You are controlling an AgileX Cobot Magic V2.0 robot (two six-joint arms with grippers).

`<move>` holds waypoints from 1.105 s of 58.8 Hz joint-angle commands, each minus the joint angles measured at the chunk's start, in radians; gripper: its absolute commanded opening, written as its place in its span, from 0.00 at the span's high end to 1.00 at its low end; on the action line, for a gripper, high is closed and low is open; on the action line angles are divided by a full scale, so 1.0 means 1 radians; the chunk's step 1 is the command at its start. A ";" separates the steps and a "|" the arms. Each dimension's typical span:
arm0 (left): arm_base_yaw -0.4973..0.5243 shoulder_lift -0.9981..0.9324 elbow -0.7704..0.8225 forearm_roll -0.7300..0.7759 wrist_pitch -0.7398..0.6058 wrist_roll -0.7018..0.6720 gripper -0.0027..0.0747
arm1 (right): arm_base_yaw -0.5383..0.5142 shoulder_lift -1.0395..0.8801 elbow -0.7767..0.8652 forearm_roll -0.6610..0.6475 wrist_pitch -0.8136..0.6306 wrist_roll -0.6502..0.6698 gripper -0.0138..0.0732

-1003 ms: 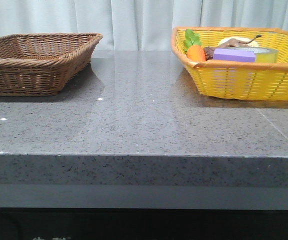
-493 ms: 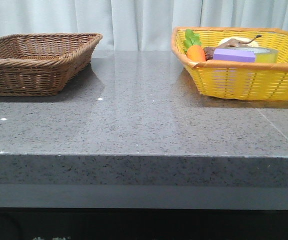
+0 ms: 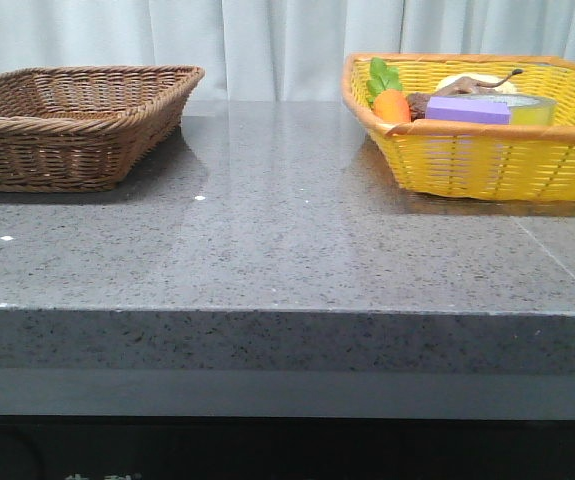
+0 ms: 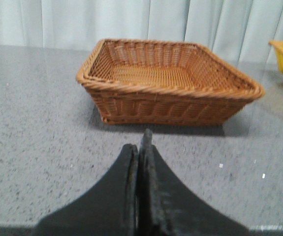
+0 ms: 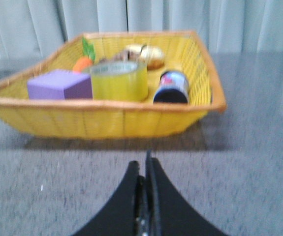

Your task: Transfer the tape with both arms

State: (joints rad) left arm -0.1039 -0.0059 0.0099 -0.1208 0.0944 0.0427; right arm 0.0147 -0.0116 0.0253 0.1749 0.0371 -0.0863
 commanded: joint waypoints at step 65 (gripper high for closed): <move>0.000 0.590 -0.487 -0.006 -0.100 -0.010 0.36 | -0.005 0.543 -0.656 0.006 0.252 0.000 0.41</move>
State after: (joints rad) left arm -0.1039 0.5769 -0.4400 -0.1261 0.0849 0.0427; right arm 0.0147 0.5227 -0.5912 0.1767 0.3613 -0.0863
